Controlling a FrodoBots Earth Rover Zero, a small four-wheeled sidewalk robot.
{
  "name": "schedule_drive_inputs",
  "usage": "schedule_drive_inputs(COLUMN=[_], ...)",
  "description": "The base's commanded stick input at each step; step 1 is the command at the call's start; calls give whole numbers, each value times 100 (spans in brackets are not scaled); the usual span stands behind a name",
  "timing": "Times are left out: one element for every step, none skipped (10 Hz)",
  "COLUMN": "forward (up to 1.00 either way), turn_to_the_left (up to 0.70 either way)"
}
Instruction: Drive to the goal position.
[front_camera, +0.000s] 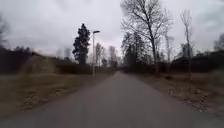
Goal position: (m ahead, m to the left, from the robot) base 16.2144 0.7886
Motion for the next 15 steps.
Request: schedule_drive_inputs(forward=[70, 70, 70, 70, 70, 70, 70, 70, 70, 70, 70, 70, 70, 70, 70], turn_to_the_left=[0, 0, 0, 0, 0, 6, 14, 11, 0, 0, 0, 0, 0, 0, 0])
